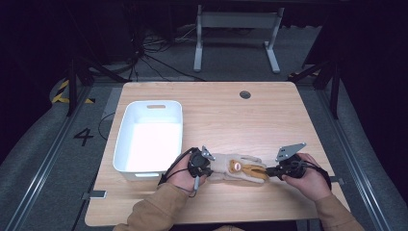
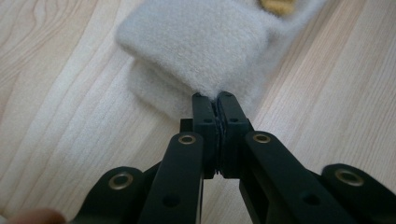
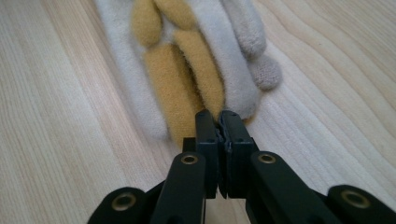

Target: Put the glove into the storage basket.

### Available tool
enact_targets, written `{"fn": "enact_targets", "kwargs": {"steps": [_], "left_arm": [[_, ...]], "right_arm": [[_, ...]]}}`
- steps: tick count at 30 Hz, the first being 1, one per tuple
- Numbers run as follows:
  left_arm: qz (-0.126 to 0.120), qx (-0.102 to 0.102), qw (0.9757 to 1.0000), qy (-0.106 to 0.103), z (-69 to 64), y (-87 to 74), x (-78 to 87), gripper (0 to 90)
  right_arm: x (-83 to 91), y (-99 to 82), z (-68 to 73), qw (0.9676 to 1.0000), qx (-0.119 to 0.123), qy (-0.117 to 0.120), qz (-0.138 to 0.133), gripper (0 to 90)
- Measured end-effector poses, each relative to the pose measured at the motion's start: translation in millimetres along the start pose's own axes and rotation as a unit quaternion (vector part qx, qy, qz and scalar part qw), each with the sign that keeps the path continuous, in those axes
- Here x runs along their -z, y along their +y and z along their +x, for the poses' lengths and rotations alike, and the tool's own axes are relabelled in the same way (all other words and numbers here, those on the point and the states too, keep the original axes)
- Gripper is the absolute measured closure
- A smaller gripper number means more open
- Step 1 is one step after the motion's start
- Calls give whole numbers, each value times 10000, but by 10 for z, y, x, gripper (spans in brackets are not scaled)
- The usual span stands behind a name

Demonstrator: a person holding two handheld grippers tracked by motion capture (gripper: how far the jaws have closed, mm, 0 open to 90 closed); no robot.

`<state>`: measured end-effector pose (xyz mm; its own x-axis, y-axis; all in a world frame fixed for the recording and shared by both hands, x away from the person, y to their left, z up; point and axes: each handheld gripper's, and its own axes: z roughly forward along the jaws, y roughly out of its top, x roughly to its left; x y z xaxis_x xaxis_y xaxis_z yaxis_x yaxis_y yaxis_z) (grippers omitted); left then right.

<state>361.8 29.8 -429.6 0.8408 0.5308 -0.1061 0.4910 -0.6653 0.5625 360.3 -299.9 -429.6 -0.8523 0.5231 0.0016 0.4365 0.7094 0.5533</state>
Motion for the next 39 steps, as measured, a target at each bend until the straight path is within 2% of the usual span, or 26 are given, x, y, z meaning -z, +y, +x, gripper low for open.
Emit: {"fn": "enact_targets", "kwargs": {"steps": [5,9,11,16,22,27,29,30,36,39], "left_arm": [[-75,-88,9999,44,-25,4,57,892],[-178,-151,9997,60,-50,11,120,893],[-254,-158,9995,94,-70,5,147,894],[-355,-285,9988,186,-154,-5,278,894],[-424,-344,9979,342,-219,-46,332,894],[-309,-367,9978,461,-222,-100,291,894],[-280,-336,9981,430,-219,-107,277,894],[-183,-314,9986,388,-216,-120,243,894],[128,-281,9993,229,-166,-152,104,893],[100,-241,9993,261,-165,-157,89,893]], "right_arm": [[50,7,-4,9999,-22,-89,-68,879],[158,33,-9,9991,-53,-291,-294,882],[176,40,-11,9990,-38,-303,-319,882],[291,111,-33,9970,0,-524,-567,884],[283,187,-76,9954,5,-577,-759,884],[173,230,-151,9950,-32,-560,-829,884],[143,231,-165,9952,-45,-556,-803,884],[85,224,-185,9961,-68,-521,-712,883],[61,199,-181,9972,-131,-438,-596,882],[72,185,-162,9977,-172,-393,-534,881]]}}
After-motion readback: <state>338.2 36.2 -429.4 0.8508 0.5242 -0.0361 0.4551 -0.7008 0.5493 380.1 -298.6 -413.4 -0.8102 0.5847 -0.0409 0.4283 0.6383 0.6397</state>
